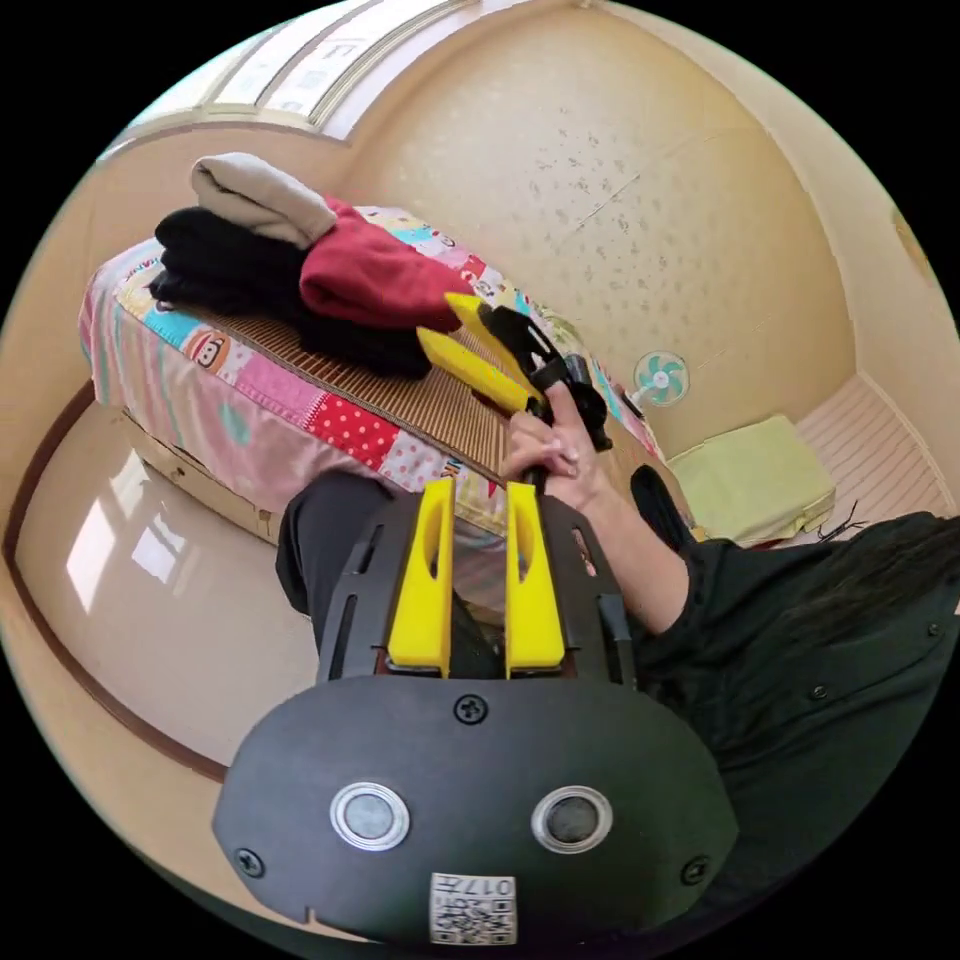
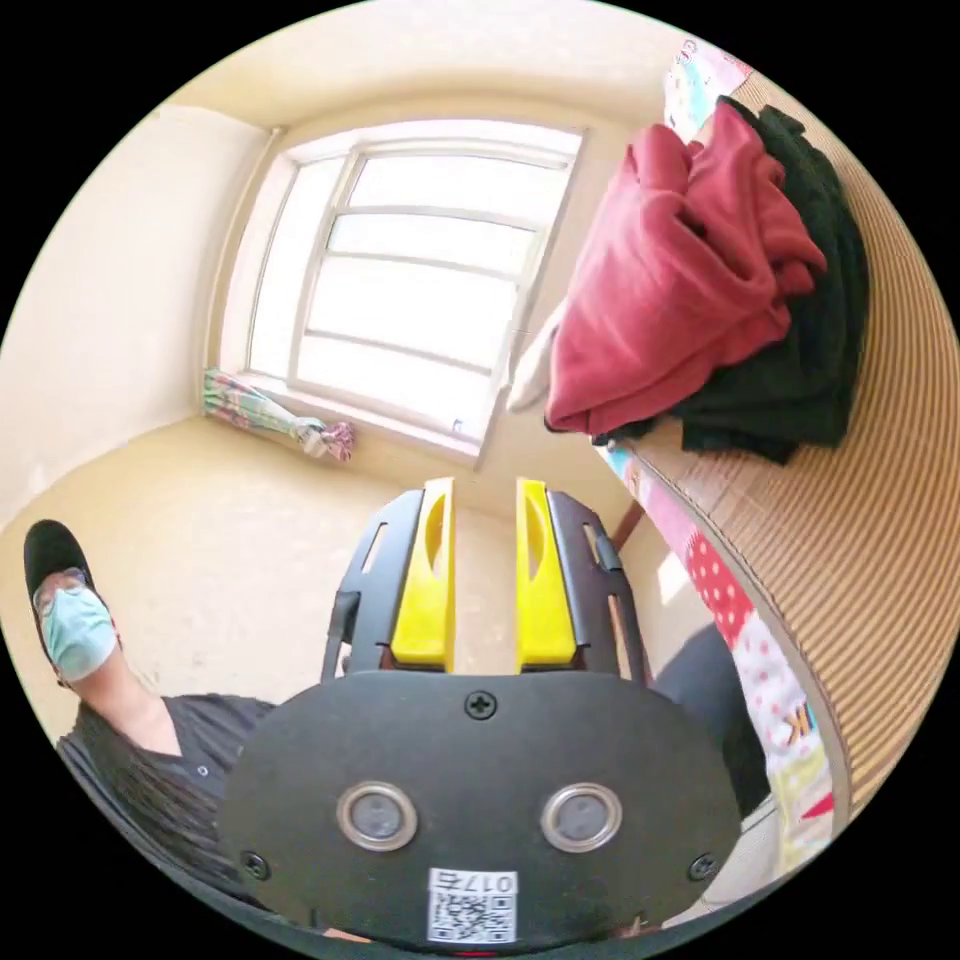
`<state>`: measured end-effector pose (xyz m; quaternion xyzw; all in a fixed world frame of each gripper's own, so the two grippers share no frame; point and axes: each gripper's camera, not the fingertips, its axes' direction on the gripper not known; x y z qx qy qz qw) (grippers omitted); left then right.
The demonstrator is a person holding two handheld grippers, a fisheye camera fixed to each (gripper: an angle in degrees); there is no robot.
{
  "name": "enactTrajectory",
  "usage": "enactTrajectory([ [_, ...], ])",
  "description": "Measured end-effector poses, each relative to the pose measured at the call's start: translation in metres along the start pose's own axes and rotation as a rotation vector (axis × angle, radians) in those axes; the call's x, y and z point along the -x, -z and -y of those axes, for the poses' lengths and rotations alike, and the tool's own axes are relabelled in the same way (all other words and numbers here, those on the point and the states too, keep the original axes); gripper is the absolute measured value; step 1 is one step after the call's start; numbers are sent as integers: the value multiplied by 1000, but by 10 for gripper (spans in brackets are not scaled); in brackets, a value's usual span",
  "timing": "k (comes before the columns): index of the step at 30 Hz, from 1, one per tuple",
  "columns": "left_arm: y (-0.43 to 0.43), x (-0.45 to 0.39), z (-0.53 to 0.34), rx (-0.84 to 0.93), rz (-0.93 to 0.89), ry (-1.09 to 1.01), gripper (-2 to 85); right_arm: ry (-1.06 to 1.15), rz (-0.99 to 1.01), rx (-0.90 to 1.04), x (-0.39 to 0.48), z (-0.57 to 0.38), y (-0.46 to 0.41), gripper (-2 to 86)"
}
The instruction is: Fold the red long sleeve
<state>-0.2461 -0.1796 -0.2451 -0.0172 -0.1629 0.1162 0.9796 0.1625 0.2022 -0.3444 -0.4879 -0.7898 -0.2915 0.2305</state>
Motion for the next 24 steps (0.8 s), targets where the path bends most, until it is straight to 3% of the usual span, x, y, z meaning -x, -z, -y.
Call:
enactTrajectory([
  [3, -31, -30, 8, 67, 131, -117, 78, -99, -199, 162, -33, -87, 38, 126],
  [6, -78, -62, 17, 140, 136, -224, 66, -185, -351, 64, -31, -161, 138, 129],
  [9, -134, -101, 27, 230, 108, -322, 63, -205, -672, -135, 17, -216, 257, 132],
  [12, -186, -151, 34, 308, 80, -403, 47, -254, -1021, -456, 94, -273, 371, 134],
  [14, -210, -181, 33, 344, 24, -460, 32, -273, -1268, -768, 162, -328, 436, 135],
  [17, -242, -222, 24, 416, -43, -498, 23, -393, -1484, -1121, 213, -398, 492, 137],
  [20, -263, -246, 12, 481, -85, -487, 21, -477, -1420, -1288, 213, -447, 531, 141],
  [24, -282, -258, 1, 534, -61, -431, 25, -396, -1232, -1258, 179, -439, 532, 145],
])
